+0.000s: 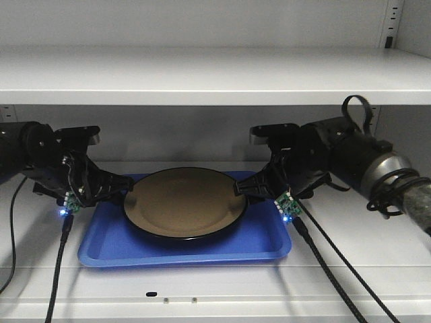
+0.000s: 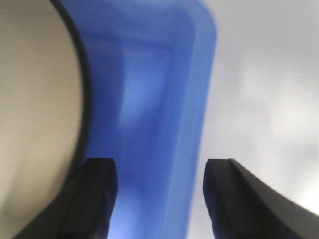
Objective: Place disk in tray to left cabinet
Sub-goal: 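Push the tray forward and lower it onto the cabinet shelf, then open both grippers and pull them back from the tray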
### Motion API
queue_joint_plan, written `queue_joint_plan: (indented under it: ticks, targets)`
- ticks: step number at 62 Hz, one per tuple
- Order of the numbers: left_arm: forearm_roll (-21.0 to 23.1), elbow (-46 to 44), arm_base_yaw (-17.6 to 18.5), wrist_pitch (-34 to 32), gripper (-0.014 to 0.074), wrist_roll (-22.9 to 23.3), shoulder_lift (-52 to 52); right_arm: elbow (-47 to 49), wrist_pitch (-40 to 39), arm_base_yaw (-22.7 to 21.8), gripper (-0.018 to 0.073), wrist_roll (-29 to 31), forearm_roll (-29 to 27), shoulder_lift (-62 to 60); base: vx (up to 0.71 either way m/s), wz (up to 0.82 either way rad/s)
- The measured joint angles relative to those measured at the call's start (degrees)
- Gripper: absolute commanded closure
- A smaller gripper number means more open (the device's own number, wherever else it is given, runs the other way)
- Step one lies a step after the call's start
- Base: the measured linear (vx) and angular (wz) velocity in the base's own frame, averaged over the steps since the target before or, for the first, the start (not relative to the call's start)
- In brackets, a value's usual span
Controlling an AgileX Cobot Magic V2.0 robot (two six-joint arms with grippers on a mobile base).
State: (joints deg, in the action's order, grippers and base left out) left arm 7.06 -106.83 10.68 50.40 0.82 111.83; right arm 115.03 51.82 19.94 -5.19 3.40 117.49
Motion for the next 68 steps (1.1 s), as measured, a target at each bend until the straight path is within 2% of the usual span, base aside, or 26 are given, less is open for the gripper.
queue_joint_plan:
  ticks: [8, 18, 20, 34, 45, 52, 68]
  targets:
    - [-0.75, 0.00, 0.00, 2.80, 0.0295, 0.00, -2.18, 0.00, 2.54, 0.00, 0.0241, -0.06, 0.37, -2.05, 0.00, 0.00]
    - [-1.35, 0.00, 0.00, 7.42, 0.0603, 0.05, -4.57, 0.05, 7.56, 0.00, 0.0526, -0.93, 0.47, -3.93, 0.00, 0.00]
    - [-1.35, 0.00, 0.00, 8.60, 0.0606, 0.05, -4.91, 0.05, 9.12, 0.00, 0.0575, -1.08, 0.47, -4.25, 0.00, 0.00]
    - [0.85, 2.51, 0.67, 12.22, 0.0604, 0.23, -9.08, -0.01, 19.32, 0.00, 0.0568, -3.50, 0.42, -6.25, 0.00, 0.01]
    - [1.35, 14.13, 1.48, 9.16, 0.0603, 0.23, -16.26, -5.75, 19.52, 0.18, 0.0568, -5.06, 0.42, -11.15, 0.00, 0.00]
    - [1.46, 24.53, 1.48, 4.72, 0.0603, -0.24, -22.35, -14.41, 16.40, 0.18, 0.0568, -5.94, 0.42, -17.97, 0.00, 0.00]
    - [1.50, 49.29, 1.48, -6.71, 0.0603, -3.56, -41.94, -43.94, -0.20, 0.18, 0.0568, -7.16, 0.42, -39.30, 0.00, 0.00]
